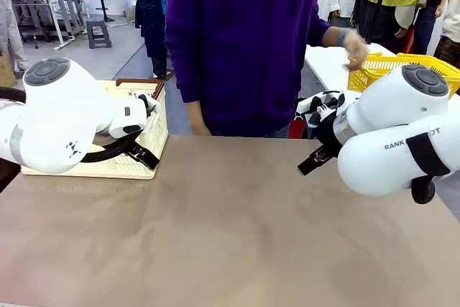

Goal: Place the drinks into the Shopping basket.
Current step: Pick up one drink and place it into the Shopping basket.

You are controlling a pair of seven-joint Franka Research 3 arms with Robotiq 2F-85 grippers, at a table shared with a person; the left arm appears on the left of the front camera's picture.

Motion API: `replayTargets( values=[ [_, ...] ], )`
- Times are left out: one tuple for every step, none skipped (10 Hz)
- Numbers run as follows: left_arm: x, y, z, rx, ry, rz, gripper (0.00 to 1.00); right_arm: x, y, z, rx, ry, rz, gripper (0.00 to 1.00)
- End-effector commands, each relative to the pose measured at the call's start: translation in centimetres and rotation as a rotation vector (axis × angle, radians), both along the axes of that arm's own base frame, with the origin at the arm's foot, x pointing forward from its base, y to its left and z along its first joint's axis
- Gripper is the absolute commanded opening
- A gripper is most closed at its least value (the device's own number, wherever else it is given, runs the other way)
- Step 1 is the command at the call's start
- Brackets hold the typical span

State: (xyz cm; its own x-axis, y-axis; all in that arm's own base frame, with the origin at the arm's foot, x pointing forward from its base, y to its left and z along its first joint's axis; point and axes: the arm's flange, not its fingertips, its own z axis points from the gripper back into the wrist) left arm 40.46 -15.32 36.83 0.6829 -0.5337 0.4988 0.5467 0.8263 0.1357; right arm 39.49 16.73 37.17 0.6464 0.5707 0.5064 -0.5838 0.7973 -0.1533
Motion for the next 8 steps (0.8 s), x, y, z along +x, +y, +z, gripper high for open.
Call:
replayTargets(
  values=[
    [0.0,0.0,0.0,0.0,0.0,0.0,1.0,0.0,0.0,0.0,0.001,0.0,-0.001,1.0],
    [0.0,0.0,0.0,0.0,0.0,0.0,1.0,0.0,0.0,0.0,0.0,0.0,0.0,1.0],
    [-1.8,-0.3,1.0,0.048,0.131,-0.14,1.0,-1.4,-0.5,0.5,0.061,0.091,0.107,1.0],
    [-3.9,-0.9,2.9,0.004,0.246,-0.176,1.0,-3.4,-1.2,1.7,0.172,0.344,0.208,1.0],
    [-5.8,-0.6,4.5,-0.113,0.356,-0.274,1.0,-5.1,-2.1,3.1,0.265,0.384,0.115,1.0],
    [-7.2,-0.4,6.3,-0.213,0.408,-0.313,1.0,-6.2,-4.0,4.6,0.407,0.451,0.14,1.0],
    [-8.6,0.3,8.0,-0.371,0.453,-0.424,1.0,-7.0,-6.3,6.0,0.543,0.497,0.147,1.0],
    [-9.1,2.2,10.1,-0.467,0.406,-0.388,1.0,-7.9,-9.4,7.0,0.613,0.543,0.203,1.0]
  ],
)
